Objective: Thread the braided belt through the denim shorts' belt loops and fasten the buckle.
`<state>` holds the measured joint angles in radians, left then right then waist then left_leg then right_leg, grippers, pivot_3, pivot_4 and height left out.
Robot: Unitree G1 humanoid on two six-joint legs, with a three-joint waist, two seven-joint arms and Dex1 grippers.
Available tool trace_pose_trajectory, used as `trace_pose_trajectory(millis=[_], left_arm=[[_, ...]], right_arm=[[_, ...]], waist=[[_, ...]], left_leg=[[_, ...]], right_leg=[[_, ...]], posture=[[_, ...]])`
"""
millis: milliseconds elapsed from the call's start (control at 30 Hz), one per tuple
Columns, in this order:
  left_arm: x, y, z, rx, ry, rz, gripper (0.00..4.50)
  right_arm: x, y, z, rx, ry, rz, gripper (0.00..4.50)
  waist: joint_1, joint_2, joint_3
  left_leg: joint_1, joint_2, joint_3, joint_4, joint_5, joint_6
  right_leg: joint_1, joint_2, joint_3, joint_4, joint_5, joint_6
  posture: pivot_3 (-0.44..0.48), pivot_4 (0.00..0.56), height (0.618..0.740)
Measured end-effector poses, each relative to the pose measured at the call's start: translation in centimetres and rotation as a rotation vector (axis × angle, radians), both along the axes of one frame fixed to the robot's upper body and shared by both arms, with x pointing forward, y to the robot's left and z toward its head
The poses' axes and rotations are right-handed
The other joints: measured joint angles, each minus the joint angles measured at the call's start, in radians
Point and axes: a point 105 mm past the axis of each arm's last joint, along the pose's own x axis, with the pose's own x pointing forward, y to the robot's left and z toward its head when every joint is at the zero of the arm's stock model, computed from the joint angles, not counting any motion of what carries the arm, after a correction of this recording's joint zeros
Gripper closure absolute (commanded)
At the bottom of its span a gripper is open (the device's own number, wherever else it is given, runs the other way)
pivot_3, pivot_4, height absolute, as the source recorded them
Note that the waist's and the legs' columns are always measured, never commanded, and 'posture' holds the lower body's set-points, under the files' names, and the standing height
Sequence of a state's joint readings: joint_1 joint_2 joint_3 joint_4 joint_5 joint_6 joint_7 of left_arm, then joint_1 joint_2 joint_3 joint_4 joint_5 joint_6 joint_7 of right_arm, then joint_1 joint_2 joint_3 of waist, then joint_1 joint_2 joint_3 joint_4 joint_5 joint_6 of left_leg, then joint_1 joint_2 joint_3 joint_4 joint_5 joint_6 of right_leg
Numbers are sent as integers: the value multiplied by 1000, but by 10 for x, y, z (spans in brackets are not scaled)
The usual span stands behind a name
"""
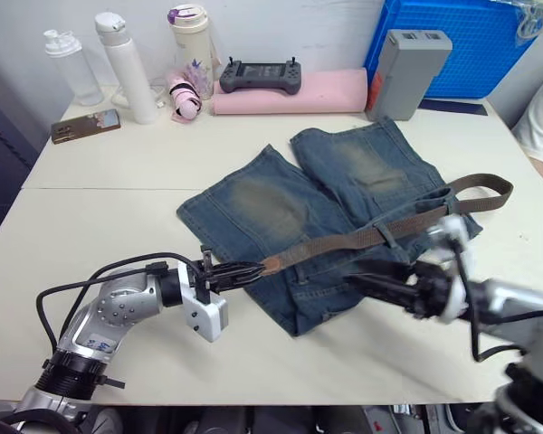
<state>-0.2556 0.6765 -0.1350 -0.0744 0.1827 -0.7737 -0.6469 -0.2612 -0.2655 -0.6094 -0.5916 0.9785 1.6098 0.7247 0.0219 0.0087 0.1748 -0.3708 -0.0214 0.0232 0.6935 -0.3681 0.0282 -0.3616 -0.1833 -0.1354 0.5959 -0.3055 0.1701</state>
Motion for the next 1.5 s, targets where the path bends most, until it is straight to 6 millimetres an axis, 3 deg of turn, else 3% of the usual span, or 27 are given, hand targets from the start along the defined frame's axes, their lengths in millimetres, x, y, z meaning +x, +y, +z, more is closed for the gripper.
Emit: trace_pose_trajectory(millis=[33,200,367,600,700,900,933,967,1100,1167,1200,1300,1333,1367,1500], left_arm=[[1,-1,2,0,-7,-3,4500],[1,-2,3,1,-13,-8,4500],[1,-2,3,1,-13,-8,4500],[0,-3,1,4,-7,-16,4500],[0,-4,1,5,-4,-20,4500],[-1,-5,0,3,0,-24,4500],[-1,-5,1,-1,2,-26,4500],[-1,-5,1,-9,5,-29,4500],[-2,-5,2,-15,10,-31,4500],[-2,-5,3,-26,19,-32,3717],[-1,-5,4,-34,26,-31,3567],[-5,-6,6,-92,121,-35,2271],[-6,-4,1,-92,184,-22,1663],[-7,-2,-3,-87,216,-13,1382],[-18,9,-22,-177,514,47,1382]], right_arm=[[2,14,-5,86,40,-34,63],[9,30,-10,182,161,-180,63],[19,34,1,305,335,-304,63],[32,39,-4,342,467,-407,63],[33,41,-5,339,476,-409,749],[39,38,-1,367,481,-443,3552],[39,38,0,373,482,-446,4186],[40,38,0,379,485,-450,4454],[41,38,1,388,485,-450,4454],[41,39,3,395,479,-446,4500],[41,39,3,398,477,-443,4500],[44,35,9,434,453,-447,4500],[45,30,11,439,434,-459,4500],[46,26,12,443,423,-472,4500],[53,12,9,386,314,-549,4500]], waist=[[-1,0,0],[0,2,1],[-22,2,1],[-23,2,1],[-23,2,1],[-23,2,1],[-23,2,1],[-23,2,1],[-23,2,1],[-23,2,1],[-23,2,1],[-24,2,1],[-24,2,1],[-24,2,1],[-26,2,1]], left_leg=[[1,0,0,0,0,0],[0,-1,-4,0,0,-1],[1,0,0,-1,0,-2],[0,1,3,-1,0,-2],[0,1,3,-1,0,-2],[-1,1,3,-1,0,-2],[-1,1,3,-1,0,-2],[-1,1,3,-1,0,-2],[-1,1,3,-1,0,-2],[-1,2,3,-1,0,-2],[-1,2,3,-1,0,-2],[-1,2,3,-1,-1,-2],[-1,2,4,-1,-1,-2],[-1,2,4,-1,-1,-2],[-1,6,5,-2,-1,-1]], right_leg=[[-1,0,0,3,0,0],[-5,-1,3,12,0,0],[-6,1,2,12,0,0],[-9,0,3,12,0,0],[-9,0,3,12,0,0],[-10,0,3,12,0,0],[-10,0,3,12,0,0],[-10,0,3,12,0,0],[-10,0,3,12,0,0],[-10,0,3,12,0,0],[-10,0,3,12,0,0],[-10,0,3,12,0,0],[-11,0,3,12,0,0],[-11,0,3,12,0,0],[-11,0,4,11,0,-1]], posture=[[0,150,714],[0,150,714],[0,150,714],[0,150,714],[0,150,714],[0,150,714],[0,150,714],[0,150,714],[0,150,714],[0,150,714],[0,150,714],[0,150,714],[0,150,714],[0,150,714],[0,150,714]])
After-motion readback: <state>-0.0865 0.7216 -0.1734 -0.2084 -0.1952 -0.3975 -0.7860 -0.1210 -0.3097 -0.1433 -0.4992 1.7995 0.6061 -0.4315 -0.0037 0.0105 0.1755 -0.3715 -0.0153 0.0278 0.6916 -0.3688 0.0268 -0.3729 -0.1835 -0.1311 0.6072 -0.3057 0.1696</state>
